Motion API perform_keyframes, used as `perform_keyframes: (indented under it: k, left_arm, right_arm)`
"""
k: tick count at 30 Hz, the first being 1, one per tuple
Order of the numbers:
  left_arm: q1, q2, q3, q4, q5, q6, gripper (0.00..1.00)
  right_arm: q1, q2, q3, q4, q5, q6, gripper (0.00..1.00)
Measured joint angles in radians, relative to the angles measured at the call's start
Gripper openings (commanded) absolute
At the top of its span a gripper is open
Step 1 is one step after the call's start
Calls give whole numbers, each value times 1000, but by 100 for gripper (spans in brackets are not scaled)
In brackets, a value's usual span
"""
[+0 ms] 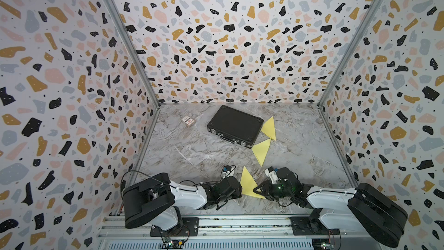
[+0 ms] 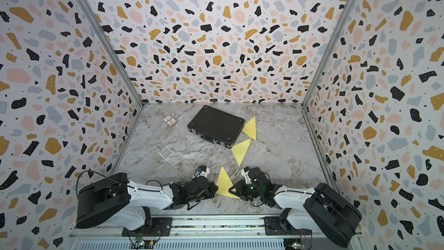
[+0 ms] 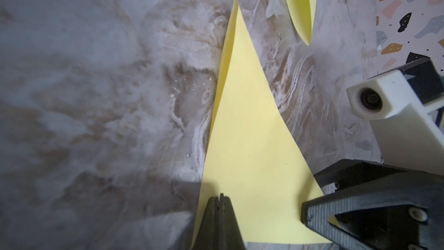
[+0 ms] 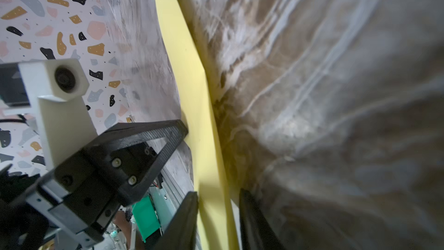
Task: Fold the square paper diagonally
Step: Fold the paper at the center of the board, then pick up the paper from the center of the board.
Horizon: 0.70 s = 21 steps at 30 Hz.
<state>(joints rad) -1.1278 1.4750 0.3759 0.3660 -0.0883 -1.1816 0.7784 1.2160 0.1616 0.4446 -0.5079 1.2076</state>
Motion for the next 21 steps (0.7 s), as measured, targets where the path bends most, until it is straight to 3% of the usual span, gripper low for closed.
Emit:
perform_keyframes:
  k: [5, 9, 10, 12, 14, 21]
  left_arm:
    - [0, 0, 0, 0, 0, 0, 0]
    - [0, 0, 0, 0, 0, 1, 0]
    - [0, 0, 0, 0, 0, 1, 0]
    - [0, -1, 0, 0, 0, 3, 0]
    - [0, -2, -1, 0, 1, 4, 0]
    - [0, -19, -10, -10, 6, 20, 0]
  right_arm:
    - [0, -51, -14, -53, 4, -5, 0]
    - [0, -62, -14, -60, 2, -12, 0]
    - [0, -64, -14, -60, 2, -15, 1]
    - [0, -71, -14, -66, 0, -26, 31]
    - [0, -80, -9, -89, 3, -50, 42]
    - [-9, -5, 73, -114, 6, -137, 42]
